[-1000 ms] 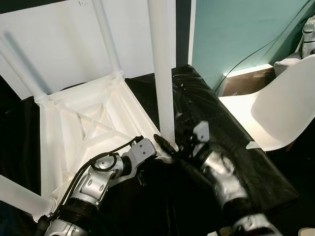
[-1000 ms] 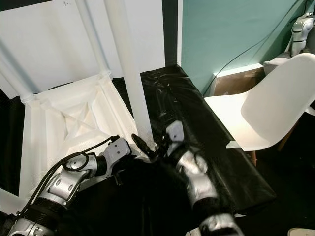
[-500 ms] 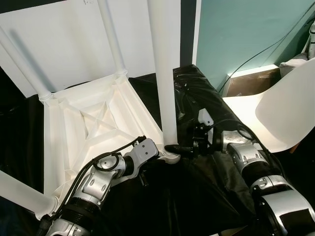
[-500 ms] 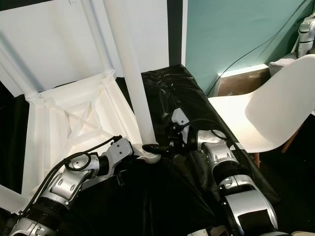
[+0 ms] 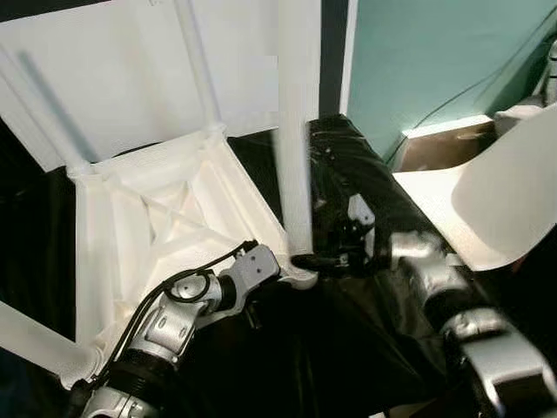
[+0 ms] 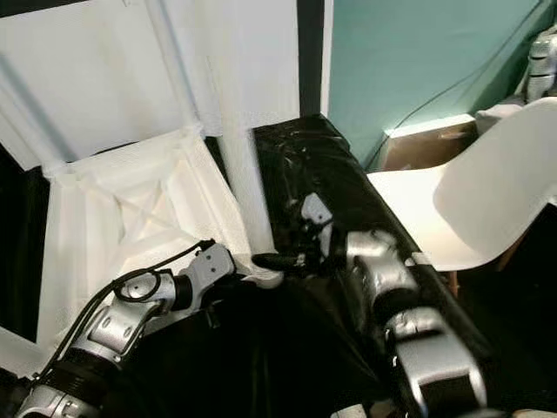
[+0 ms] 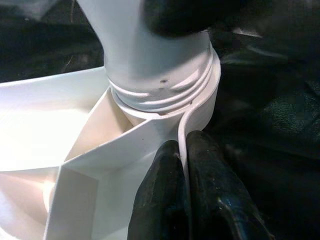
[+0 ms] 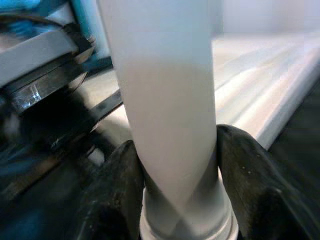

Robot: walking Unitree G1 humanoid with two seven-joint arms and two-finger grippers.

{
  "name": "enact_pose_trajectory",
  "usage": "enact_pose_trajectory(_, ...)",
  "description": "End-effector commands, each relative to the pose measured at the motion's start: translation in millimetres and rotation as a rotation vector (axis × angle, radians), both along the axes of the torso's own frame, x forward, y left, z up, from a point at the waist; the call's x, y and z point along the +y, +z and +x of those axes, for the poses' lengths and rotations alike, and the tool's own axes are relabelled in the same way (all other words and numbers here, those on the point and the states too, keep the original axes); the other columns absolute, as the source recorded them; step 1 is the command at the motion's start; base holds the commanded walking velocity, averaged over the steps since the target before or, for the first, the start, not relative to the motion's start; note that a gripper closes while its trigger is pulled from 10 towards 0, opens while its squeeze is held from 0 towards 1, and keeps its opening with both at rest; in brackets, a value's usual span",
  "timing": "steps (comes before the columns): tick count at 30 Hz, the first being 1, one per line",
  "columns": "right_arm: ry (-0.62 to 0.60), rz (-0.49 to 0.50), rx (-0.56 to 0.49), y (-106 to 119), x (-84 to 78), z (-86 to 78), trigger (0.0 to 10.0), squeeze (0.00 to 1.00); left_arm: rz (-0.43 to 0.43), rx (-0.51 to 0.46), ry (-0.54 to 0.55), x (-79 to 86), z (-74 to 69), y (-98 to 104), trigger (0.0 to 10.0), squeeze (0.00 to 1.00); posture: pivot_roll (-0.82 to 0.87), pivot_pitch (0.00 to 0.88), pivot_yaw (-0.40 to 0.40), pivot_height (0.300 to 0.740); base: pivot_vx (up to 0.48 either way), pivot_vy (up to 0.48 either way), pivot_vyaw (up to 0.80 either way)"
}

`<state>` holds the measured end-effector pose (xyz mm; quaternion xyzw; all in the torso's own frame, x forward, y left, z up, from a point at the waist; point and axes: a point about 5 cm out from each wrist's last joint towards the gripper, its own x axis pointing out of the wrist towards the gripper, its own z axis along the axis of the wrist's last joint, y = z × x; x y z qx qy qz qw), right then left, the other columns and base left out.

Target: Building children table

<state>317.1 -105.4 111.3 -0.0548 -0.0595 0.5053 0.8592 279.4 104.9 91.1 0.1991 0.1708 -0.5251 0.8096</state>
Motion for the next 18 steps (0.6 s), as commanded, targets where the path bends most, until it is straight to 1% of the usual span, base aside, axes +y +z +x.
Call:
enact_pose_trajectory(1,-0.328,0.130,-0.091,14,-11.2,2.4,0.0,0.00,-0.007,0.272,-0.062,-11.9,-38.1,-53,10.0,0.00,0.06,0.000,-0.016,0.740,0.000,0.000,0.00)
enact_pose_trajectory(2,-0.366,0.165,-0.112,13,-5.3,-7.2,0.0,0.00,-0.007,0.277,-0.069,-12.9,-39.6,-54,10.0,0.00,0.05,0.000,-0.012,0.740,0.000,0.000,0.00)
enact_pose_trajectory(3,-0.366,0.165,-0.112,13,-5.3,-7.2,0.0,0.00,-0.007,0.277,-0.069,-12.9,-39.6,-54,10.0,0.00,0.05,0.000,-0.012,0.740,0.000,0.000,0.00)
enact_pose_trajectory(4,-0.424,0.201,-0.123,15,-1.1,-11.4,0.0,0.00,-0.004,0.283,-0.078,-13.1,-41.2,-55,10.0,0.00,0.04,0.000,-0.003,0.740,0.000,0.000,0.00)
enact_pose_trajectory(5,-0.424,0.201,-0.123,15,-1.1,-11.4,0.0,0.00,-0.004,0.283,-0.078,-13.1,-41.2,-55,10.0,0.00,0.04,0.000,-0.003,0.740,0.000,0.000,0.00)
enact_pose_trajectory(6,-0.468,0.224,-0.123,16,1.4,-12.3,0.0,0.00,0.001,0.287,-0.084,-12.8,-42.0,-56,10.0,0.00,0.04,0.000,0.003,0.740,0.000,0.000,0.00)
enact_pose_trajectory(7,-0.468,0.224,-0.123,16,1.4,-12.3,0.0,0.00,0.001,0.287,-0.084,-12.8,-42.0,-56,10.0,0.00,0.04,0.000,0.003,0.740,0.000,0.000,0.00)
enact_pose_trajectory(9,-0.552,0.250,-0.090,11,1.8,-9.6,0.0,0.00,0.014,0.288,-0.093,-11.8,-42.2,-57,10.0,0.00,0.03,0.000,0.007,0.740,0.000,0.000,0.00)
enact_pose_trajectory(11,-0.552,0.250,-0.090,11,1.8,-9.6,0.0,0.00,0.014,0.288,-0.093,-11.8,-42.2,-57,10.0,0.00,0.03,0.000,0.007,0.740,0.000,0.000,0.00)
enact_pose_trajectory(13,-0.517,0.249,-0.091,10,8.5,-11.1,0.0,0.00,0.016,0.288,-0.100,-12.6,-42.0,-57,10.0,0.00,0.03,0.000,0.015,0.740,0.000,0.000,0.00)
enact_pose_trajectory(14,-0.493,0.244,-0.094,11,12.7,-13.3,2.4,0.00,0.015,0.288,-0.101,-13.1,-41.8,-57,10.0,0.00,0.04,0.000,0.011,0.740,0.000,0.000,0.00)
enact_pose_trajectory(16,-0.493,0.244,-0.094,11,12.7,-13.3,2.4,0.00,0.015,0.288,-0.101,-13.1,-41.8,-57,10.0,0.00,0.04,0.000,0.011,0.740,0.000,0.000,0.00)
enact_pose_trajectory(17,-0.450,0.243,-0.077,10,17.1,-15.0,10.0,1.00,0.013,0.287,-0.099,-13.7,-41.6,-57,10.0,0.00,0.04,0.000,0.010,0.740,0.000,0.000,0.00)
enact_pose_trajectory(18,-0.450,0.243,-0.077,10,17.1,-15.0,10.0,1.00,0.013,0.287,-0.099,-13.7,-41.6,-57,10.0,0.00,0.04,0.000,0.010,0.740,0.000,0.000,0.00)
